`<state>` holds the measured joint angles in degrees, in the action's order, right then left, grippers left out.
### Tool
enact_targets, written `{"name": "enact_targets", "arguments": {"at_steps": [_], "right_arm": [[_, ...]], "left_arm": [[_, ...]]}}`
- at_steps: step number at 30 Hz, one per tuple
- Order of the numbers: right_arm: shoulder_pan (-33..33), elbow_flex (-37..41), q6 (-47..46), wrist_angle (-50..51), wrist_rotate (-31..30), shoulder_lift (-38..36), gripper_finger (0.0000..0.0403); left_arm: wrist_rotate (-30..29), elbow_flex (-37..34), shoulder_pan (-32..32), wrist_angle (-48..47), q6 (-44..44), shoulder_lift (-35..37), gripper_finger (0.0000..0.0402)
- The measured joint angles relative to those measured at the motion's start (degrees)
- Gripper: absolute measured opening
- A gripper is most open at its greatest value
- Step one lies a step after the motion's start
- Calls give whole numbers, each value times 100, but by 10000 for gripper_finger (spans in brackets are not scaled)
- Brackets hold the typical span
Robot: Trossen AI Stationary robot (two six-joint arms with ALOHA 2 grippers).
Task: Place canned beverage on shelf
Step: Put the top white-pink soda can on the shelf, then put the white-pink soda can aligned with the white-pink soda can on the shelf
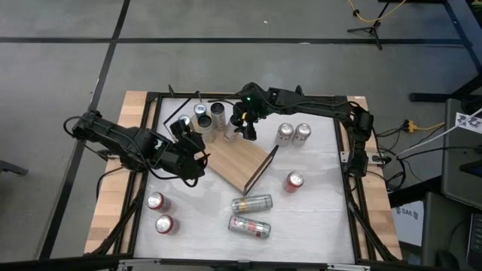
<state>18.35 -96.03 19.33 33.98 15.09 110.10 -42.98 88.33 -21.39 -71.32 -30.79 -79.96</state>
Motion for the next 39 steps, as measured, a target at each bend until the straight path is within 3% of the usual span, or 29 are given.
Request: {"name": "enact_targets", "arguments": {"at_steps": [19, 27, 39], "right_arm": [[2, 4, 0, 189, -201, -137, 312], [2, 4, 2, 873, -208, -878, 312], [0, 4, 0, 2201, -205, -2296, 312]], "left_arm": [[0, 0, -2, 30, -2, 0, 322], [134, 0, 0, 637, -2, -2, 322], [1290, 2, -89, 2036, -13, -546, 322]]}}
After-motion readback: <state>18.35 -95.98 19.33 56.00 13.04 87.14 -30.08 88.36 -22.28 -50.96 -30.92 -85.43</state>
